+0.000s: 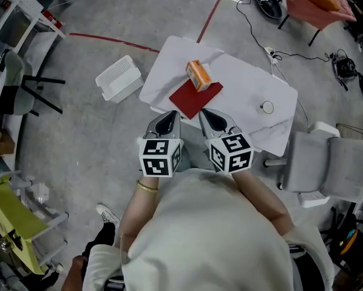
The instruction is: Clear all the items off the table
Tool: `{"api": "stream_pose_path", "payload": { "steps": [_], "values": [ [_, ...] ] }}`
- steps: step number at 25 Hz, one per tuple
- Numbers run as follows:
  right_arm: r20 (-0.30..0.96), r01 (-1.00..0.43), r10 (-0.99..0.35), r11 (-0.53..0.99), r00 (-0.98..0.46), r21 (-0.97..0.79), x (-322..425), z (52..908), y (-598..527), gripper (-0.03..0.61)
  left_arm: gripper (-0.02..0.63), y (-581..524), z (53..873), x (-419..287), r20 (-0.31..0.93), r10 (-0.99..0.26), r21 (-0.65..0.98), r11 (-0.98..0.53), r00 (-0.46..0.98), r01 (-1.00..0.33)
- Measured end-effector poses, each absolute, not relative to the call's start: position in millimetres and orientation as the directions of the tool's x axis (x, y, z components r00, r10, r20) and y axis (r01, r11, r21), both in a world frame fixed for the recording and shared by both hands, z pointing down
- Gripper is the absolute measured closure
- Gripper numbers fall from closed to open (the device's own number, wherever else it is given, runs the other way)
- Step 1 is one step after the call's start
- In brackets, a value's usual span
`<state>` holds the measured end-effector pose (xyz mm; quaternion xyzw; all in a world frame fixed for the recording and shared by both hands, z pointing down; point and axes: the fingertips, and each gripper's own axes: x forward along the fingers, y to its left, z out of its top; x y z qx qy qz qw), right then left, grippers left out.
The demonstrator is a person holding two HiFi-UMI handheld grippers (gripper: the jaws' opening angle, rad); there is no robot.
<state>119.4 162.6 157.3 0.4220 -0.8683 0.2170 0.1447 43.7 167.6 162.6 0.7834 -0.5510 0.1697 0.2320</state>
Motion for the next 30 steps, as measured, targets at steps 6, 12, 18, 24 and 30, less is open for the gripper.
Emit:
{"api": "stream_pose_path", "payload": {
  "steps": [6,12,18,24,30],
  "values": [
    [0.453,-0.821,-0.687,0.512,-0.568,-0.253,104.2,158.8,121.4,0.581,0.604,121.2,161.7,23.2,0.529,-0.770,0.187,-0.305,0.357,-0.934],
    [0.471,-0.851,-0.710,0.460,-0.523,-0.252,92.2,161.8,80.3,0.581,0.604,76.4,163.3,9.4,0.540,-0.743,0.193,-0.348,0.395,-0.918],
    [0.476,-0.875,-0.735,0.404,-0.484,-0.266,81.0,163.8,45.5,0.581,0.604,36.6,164.2,0.6,0.544,-0.717,0.199,-0.395,0.436,-0.897],
    [0.489,-0.893,-0.747,0.364,-0.449,-0.264,67.3,172.0,20.7,0.581,0.604,6.2,171.7,-13.1,0.554,-0.690,0.202,-0.432,0.466,-0.879],
    [0.508,-0.912,-0.758,0.314,-0.409,-0.264,60.0,184.4,4.8,0.581,0.604,-12.5,186.3,-20.3,0.575,-0.645,0.209,-0.479,0.503,-0.853]
  ]
}}
